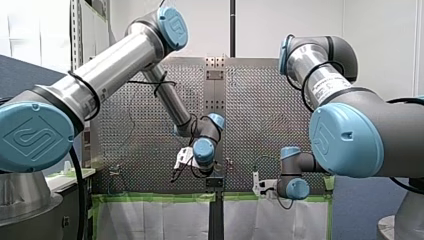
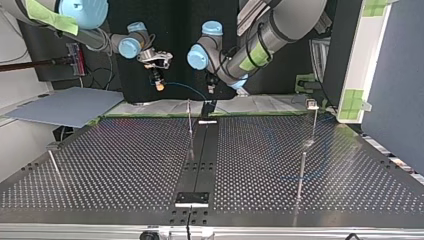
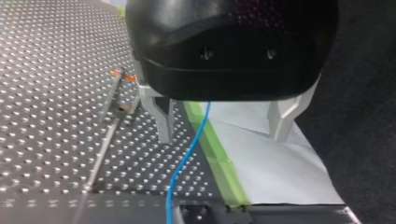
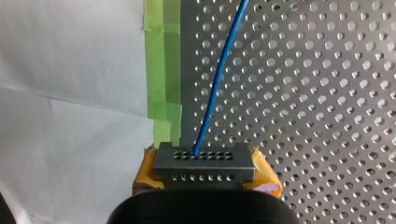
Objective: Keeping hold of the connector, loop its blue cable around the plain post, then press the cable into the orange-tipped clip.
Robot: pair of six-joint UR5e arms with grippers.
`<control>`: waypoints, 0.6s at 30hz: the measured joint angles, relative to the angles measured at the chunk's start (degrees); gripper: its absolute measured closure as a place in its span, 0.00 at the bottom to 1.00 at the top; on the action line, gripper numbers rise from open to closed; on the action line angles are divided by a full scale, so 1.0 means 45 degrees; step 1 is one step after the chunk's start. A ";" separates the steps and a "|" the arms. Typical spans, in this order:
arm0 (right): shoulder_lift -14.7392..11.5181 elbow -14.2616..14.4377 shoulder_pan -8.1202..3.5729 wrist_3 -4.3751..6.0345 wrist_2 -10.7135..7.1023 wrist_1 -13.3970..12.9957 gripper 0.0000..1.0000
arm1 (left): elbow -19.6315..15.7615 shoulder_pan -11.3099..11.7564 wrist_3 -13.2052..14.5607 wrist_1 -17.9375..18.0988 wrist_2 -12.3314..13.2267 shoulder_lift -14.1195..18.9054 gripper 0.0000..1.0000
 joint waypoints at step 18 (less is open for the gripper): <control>-0.0002 -0.0005 0.0059 0.0052 -0.0021 -0.0030 1.00 | 0.1421 -0.0066 -0.0241 -0.1817 0.0561 0.1888 0.00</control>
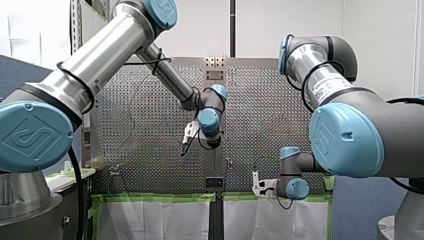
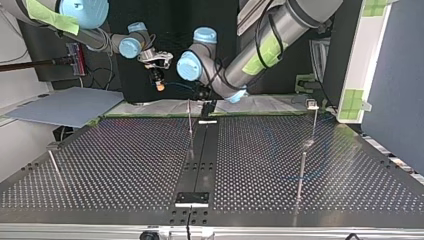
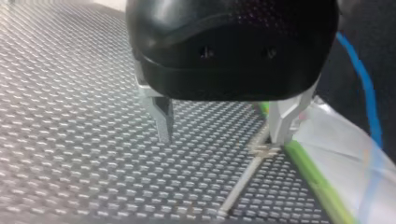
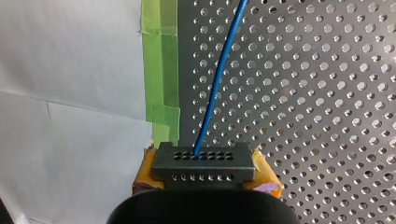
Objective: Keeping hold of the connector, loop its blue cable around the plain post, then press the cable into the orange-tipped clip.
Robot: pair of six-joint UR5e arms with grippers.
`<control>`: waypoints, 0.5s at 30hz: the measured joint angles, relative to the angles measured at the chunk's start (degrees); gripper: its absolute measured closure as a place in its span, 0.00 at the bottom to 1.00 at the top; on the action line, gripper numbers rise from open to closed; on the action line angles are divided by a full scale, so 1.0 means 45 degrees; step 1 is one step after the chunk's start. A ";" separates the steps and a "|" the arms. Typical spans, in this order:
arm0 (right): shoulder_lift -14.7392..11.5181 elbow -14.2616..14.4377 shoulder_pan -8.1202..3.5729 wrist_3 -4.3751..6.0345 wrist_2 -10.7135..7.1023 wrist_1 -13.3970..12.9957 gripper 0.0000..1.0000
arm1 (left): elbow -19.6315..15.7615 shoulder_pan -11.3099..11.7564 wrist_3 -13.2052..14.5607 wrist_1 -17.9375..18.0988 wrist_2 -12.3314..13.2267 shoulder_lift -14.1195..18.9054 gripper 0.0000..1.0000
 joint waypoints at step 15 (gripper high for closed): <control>0.0001 -0.0020 0.0008 0.0170 -0.0011 -0.0049 1.00 | 0.1877 0.0231 0.0985 -0.1881 0.0025 -0.0075 0.00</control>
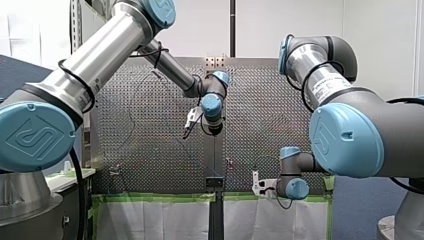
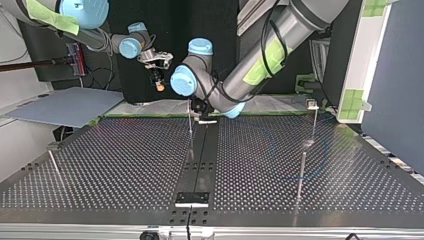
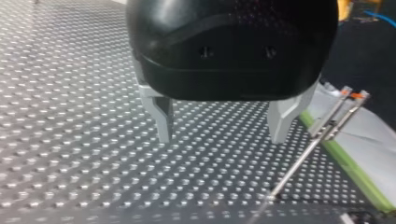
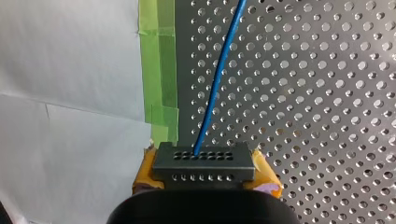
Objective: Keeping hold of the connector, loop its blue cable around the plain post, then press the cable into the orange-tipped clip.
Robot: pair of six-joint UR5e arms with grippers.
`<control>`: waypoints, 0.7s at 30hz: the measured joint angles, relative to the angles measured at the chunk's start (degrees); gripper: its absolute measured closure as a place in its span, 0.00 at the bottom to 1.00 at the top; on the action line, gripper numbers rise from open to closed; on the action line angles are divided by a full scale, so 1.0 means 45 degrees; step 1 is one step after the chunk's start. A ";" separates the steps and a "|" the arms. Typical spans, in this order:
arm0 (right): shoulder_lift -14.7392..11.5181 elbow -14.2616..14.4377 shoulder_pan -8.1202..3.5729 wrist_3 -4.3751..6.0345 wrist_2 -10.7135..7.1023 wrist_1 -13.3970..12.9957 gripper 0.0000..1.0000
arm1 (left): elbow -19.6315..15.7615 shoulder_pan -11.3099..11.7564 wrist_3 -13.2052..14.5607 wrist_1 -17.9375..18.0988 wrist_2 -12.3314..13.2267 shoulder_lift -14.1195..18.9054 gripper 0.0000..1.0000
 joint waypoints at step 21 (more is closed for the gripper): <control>0.0000 -0.0002 0.0003 0.0047 0.0010 0.0039 1.00 | 0.2331 0.0268 0.0308 -0.2378 0.0657 -0.2355 0.00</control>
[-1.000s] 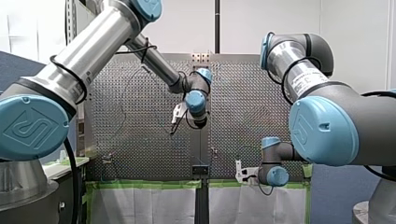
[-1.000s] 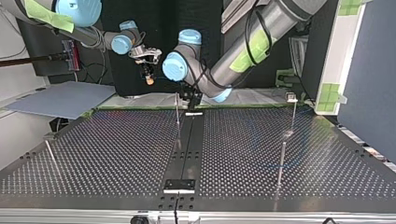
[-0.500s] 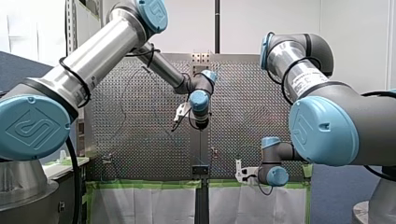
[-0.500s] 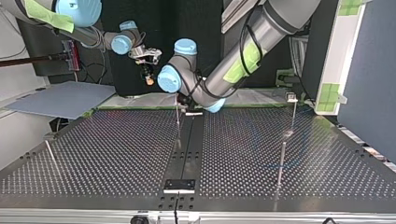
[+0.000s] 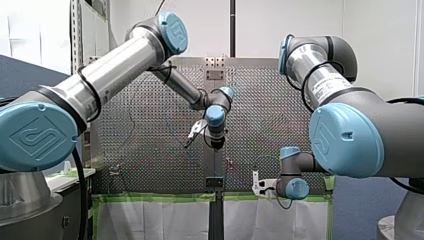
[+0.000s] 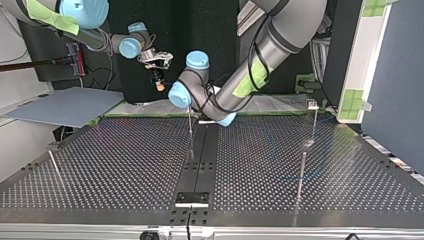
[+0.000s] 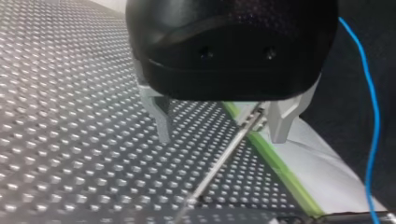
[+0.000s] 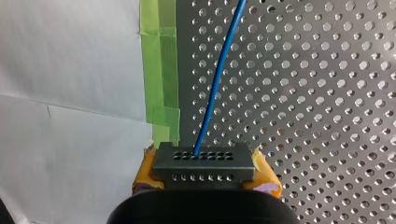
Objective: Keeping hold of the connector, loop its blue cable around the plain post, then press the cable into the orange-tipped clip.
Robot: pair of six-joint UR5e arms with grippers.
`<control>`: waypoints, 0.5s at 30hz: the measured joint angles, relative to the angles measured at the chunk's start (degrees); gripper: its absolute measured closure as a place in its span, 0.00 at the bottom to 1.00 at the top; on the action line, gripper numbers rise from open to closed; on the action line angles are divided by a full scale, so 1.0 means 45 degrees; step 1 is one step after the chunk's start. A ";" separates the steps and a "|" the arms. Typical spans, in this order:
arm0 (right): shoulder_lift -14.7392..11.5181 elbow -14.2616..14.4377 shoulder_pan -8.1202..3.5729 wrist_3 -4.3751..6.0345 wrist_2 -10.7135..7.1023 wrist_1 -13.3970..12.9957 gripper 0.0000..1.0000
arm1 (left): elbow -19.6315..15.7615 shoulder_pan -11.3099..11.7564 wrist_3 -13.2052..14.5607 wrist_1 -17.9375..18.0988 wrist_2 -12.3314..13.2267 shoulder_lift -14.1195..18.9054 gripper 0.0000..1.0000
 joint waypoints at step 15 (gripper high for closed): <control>-0.0001 0.0000 0.0047 -0.0026 0.0040 0.0006 1.00 | 0.0693 0.0514 0.0015 -0.1929 0.0024 -0.0360 0.00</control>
